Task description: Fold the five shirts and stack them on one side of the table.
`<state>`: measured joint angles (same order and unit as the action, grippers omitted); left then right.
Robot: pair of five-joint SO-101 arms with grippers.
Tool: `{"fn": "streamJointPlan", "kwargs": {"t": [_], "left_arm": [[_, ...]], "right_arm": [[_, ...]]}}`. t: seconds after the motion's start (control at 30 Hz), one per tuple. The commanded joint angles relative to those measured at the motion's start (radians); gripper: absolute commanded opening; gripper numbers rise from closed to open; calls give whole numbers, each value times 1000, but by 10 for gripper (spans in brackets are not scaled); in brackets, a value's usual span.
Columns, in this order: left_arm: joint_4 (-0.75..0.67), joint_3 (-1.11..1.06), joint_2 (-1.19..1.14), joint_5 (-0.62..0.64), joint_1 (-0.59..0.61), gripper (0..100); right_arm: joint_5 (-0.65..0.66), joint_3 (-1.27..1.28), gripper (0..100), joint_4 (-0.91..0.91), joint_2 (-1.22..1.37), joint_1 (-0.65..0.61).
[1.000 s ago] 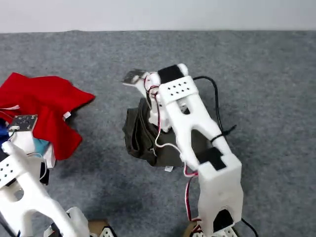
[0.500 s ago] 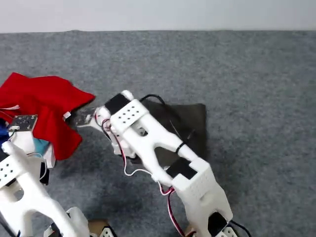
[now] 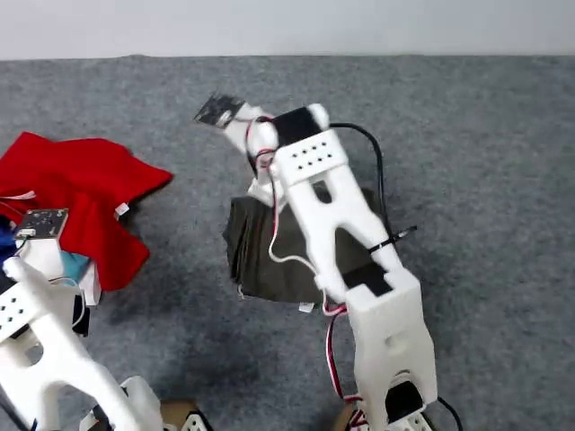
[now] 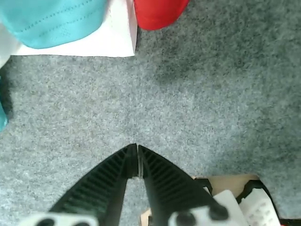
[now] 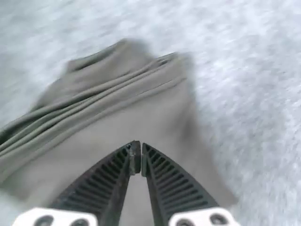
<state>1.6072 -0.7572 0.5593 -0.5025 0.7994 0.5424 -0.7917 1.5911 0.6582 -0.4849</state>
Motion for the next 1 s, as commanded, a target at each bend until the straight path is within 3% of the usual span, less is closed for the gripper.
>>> {"fn": "streamJointPlan", "kwargs": {"t": [0.0,0.2,0.37,0.63,0.87,0.97], "left_arm": [[-21,-12,26,8,-8,5],[-26,-27,28,8,-8,5],[-26,-27,28,8,-8,5],[-26,-27,28,8,-6,5],[-26,-27,28,8,-6,5],[-26,-27,28,8,-6,5]], "right_arm": [[-3,-46,10,-151,42,15],[-3,-48,10,-344,205,-41],[-2,-84,10,-371,271,-114],[-3,-351,10,-159,216,-140],[-6,-526,10,213,200,-127],[-41,-470,10,209,163,-104]]}}
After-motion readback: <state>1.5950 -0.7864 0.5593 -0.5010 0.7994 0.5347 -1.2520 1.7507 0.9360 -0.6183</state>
